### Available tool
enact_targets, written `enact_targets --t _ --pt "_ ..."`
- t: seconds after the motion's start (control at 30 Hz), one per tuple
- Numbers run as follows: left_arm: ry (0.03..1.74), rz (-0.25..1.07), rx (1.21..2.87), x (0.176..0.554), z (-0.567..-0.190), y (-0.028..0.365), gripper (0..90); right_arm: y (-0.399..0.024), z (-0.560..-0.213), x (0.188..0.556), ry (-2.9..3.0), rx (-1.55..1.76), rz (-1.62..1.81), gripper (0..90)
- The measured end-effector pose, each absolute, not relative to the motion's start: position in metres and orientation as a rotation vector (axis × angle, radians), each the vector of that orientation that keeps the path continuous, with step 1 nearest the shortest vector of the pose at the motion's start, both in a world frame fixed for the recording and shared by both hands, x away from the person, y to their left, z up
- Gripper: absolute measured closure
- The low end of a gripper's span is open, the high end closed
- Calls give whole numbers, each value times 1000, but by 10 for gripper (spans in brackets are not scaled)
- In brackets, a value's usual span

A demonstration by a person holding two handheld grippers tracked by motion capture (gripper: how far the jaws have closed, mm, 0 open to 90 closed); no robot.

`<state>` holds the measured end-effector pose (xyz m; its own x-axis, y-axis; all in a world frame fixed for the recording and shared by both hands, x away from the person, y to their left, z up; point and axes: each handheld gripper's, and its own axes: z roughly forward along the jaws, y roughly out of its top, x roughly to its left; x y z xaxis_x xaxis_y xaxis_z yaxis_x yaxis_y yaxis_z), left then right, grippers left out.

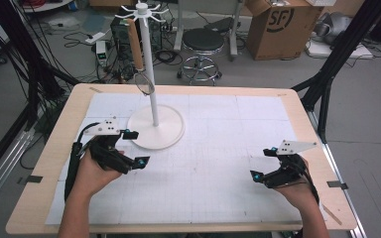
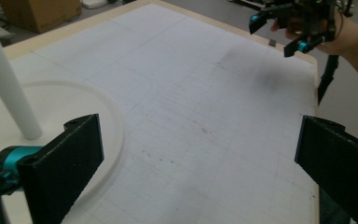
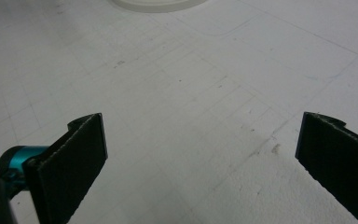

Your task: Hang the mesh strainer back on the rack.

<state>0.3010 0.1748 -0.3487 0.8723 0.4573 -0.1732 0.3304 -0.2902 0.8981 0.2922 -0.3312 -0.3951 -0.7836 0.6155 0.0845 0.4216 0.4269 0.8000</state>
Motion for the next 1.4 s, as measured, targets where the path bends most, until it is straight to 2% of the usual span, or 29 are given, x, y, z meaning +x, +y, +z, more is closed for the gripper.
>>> enact_targets --t 0.4,0.83,1.4 --pt "577 130 1868 293 -358 182 16 -337 -394 293 2441 912 1305 8" --pt "597 157 1910 293 -371 167 16 -338 -398 292 2452 912 1312 8" --pt "590 154 1893 290 -374 173 16 -333 -397 294 2465 907 1294 8"
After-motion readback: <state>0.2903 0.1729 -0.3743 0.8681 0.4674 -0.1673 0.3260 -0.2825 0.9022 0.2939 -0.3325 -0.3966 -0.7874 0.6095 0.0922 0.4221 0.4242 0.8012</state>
